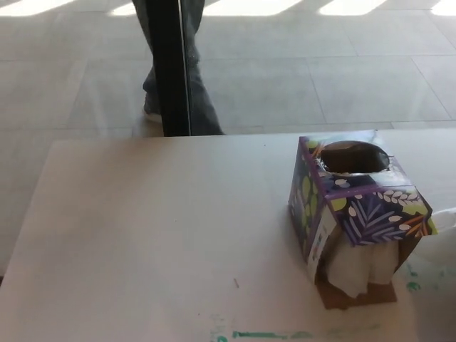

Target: The robot uses its right hand to pull out a tissue from the tissue box kept in the middle of the desk and put it on the right side

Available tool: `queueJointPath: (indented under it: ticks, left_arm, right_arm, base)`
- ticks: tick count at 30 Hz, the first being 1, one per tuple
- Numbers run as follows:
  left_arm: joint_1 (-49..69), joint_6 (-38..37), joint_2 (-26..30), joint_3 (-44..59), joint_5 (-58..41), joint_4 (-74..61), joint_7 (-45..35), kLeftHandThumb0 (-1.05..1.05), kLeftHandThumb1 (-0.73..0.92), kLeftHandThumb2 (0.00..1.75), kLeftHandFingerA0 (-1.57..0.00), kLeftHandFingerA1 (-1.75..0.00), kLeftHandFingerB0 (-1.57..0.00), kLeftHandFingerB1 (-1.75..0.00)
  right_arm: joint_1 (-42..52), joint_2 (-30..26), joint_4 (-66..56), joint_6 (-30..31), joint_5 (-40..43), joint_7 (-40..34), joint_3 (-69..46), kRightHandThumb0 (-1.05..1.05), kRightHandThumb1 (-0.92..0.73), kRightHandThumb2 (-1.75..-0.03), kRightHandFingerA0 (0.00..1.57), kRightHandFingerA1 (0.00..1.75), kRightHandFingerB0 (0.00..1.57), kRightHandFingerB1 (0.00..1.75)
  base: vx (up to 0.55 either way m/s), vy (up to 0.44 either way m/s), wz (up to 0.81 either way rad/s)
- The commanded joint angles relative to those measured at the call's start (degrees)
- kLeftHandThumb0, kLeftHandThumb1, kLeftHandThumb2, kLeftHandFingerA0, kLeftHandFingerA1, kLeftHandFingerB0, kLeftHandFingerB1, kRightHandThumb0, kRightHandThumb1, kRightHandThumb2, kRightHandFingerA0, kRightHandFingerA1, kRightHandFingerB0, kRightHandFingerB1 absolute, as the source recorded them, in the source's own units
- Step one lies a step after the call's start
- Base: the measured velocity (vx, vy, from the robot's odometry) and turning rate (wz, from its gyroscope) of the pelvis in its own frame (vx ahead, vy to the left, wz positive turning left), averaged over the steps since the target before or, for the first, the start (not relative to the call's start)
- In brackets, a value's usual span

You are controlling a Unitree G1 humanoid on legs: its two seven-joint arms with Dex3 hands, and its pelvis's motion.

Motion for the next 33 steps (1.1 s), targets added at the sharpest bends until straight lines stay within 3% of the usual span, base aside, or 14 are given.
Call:
queueJointPath:
  ticks: [1,7,9,11,12,14,15,24,25,27,29,31,32,33]
  left_arm:
    - [0.8,-0.3,0.5,0.3,-0.8,-0.1,-0.1,-1.05,0.81,0.99,-0.65,-0.59,-0.45,-0.81]
    - [0.2,0.8,0.5,1.0,-1.4,0.2,0.3,-1.05,0.78,0.98,-0.65,-0.59,-0.46,-0.81]
    - [0.6,0.2,0.6,0.8,-1.1,-0.1,0.3,-1.05,0.79,0.99,-0.66,-0.61,-0.47,-0.83]
    - [0.9,-0.3,0.8,0.7,-0.8,-0.4,0.1,-1.05,0.80,0.99,-0.66,-0.61,-0.45,-0.82]
    - [0.7,-0.2,0.9,0.9,-0.9,0.2,0.1,-1.05,0.79,0.98,-0.68,-0.62,-0.46,-0.82]
    - [0.8,-0.2,1.2,0.7,-0.7,-0.2,-0.1,-1.05,0.80,0.98,-0.68,-0.62,-0.46,-0.84]
    - [0.8,-0.1,1.1,0.8,-0.7,-0.2,0.1,-1.05,0.79,0.98,-0.66,-0.60,-0.46,-0.83]
    - [1.4,-0.2,1.2,1.1,-0.9,-0.7,0.0,-1.05,0.78,0.99,-0.65,-0.62,-0.46,-0.85]
    - [1.2,0.1,1.3,1.1,-0.8,-0.5,0.2,-1.05,0.78,0.99,-0.65,-0.62,-0.47,-0.85]
    - [1.5,-0.2,1.2,1.1,-0.9,-0.8,-0.3,-1.05,0.78,1.00,-0.65,-0.61,-0.44,-0.85]
    - [1.7,0.1,1.3,0.7,-0.5,-1.2,-0.1,-1.05,0.79,0.99,-0.66,-0.61,-0.46,-0.83]
    - [1.7,0.3,1.2,0.7,-0.4,-1.2,0.3,-1.05,0.79,0.98,-0.68,-0.62,-0.46,-0.83]
    - [1.5,0.1,1.3,0.9,-0.6,-0.6,0.0,-1.05,0.79,0.98,-0.68,-0.63,-0.46,-0.84]
    - [1.7,-0.1,1.4,0.9,-0.6,-0.3,-0.2,-1.05,0.80,0.98,-0.66,-0.60,-0.45,-0.83]
  right_arm:
    - [-3.7,-4.3,-1.9,-0.5,0.9,13.5,-0.5,-0.88,-0.42,-0.70,0.00,0.00,0.00,0.00]
    - [-4.7,-5.4,-4.0,2.0,3.1,15.3,-4.1,-0.82,-0.46,-0.55,0.00,0.00,0.00,0.00]
    - [-4.8,-5.5,-4.6,2.1,4.0,15.2,-5.9,-0.84,-0.42,-0.71,0.00,0.00,0.00,0.00]
    - [-4.6,-5.8,-6.1,2.6,4.5,15.7,-7.6,-0.83,-0.52,-0.56,0.00,0.00,0.00,0.00]
    - [-5.1,-5.0,-6.5,3.7,8.7,15.4,-12.0,-0.83,-0.47,-0.80,0.00,0.10,0.01,0.00]
    - [-5.7,-5.7,-8.3,4.2,13.3,15.7,-18.8,-0.81,-0.47,-0.79,0.00,0.03,0.11,0.04]
    - [-6.2,-6.2,-8.4,4.2,13.9,16.2,-20.3,-0.67,-0.49,-0.76,0.00,0.00,0.00,0.11]
    - [-5.3,-12.8,-14.3,6.8,22.1,20.4,-38.0,-0.62,-0.39,-0.70,0.00,0.09,0.01,0.08]
    - [-3.9,-13.7,-14.5,6.6,23.4,20.6,-40.9,-0.57,-0.51,-0.75,0.00,0.00,0.01,0.14]
    - [-1.8,-13.7,-17.5,11.1,23.7,19.0,-46.7,-0.71,-0.42,-0.73,0.00,0.05,0.06,0.19]
    - [2.2,-15.1,-17.7,7.1,24.0,18.0,-51.2,-0.77,-0.46,-0.78,0.00,0.11,0.03,0.13]
    - [6.1,-15.3,-16.9,5.2,24.9,16.4,-57.5,-0.79,-0.46,-0.81,0.00,0.20,0.03,0.24]
    - [9.9,-13.8,-14.4,0.4,24.3,9.8,-62.5,-0.71,-0.43,-0.83,0.00,0.42,0.10,0.42]
    - [12.9,-12.9,-11.9,-3.5,24.3,5.9,-66.0,-0.71,-0.44,-0.84,0.00,0.45,0.06,0.41]
  base:
    - [0.00,0.000,0.00]
    - [0.00,0.000,0.00]
    - [0.00,0.000,0.00]
    - [0.00,0.000,0.00]
    - [0.00,0.000,0.00]
    - [0.00,0.000,0.00]
    - [0.00,0.000,0.00]
    - [0.00,0.000,0.00]
    - [0.00,0.000,0.00]
    - [0.00,0.000,0.00]
    - [0.00,0.000,0.00]
    - [0.00,0.000,0.00]
    - [0.00,0.000,0.00]
    - [0.00,0.000,0.00]
